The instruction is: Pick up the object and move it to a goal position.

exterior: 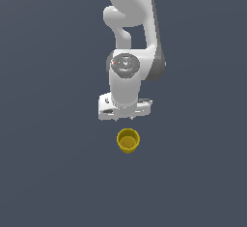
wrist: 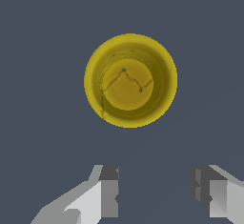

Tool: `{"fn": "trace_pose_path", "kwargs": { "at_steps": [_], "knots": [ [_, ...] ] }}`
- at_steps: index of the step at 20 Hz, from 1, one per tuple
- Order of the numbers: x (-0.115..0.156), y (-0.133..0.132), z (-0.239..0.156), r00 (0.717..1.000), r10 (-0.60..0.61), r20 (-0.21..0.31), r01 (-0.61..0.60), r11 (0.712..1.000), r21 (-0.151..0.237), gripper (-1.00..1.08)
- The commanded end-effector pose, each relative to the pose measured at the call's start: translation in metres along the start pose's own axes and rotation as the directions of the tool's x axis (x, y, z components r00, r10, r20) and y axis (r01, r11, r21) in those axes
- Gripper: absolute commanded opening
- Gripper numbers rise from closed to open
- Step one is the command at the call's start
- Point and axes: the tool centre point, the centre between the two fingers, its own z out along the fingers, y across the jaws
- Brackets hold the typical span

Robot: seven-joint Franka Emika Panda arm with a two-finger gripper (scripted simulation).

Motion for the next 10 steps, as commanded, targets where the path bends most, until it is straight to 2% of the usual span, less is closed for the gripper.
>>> {"fn": "trace_pose_path", "kwargs": {
  "at_steps": [1, 10],
  "knots": [
    [0.01, 0.002, 0.003, 0.999, -0.041, 0.013, 0.041, 0.999, -0.002, 0.28],
    [0.046, 0.009, 0.016, 0.979, -0.196, 0.065, 0.196, 0.981, 0.001, 0.28]
  ]
}}
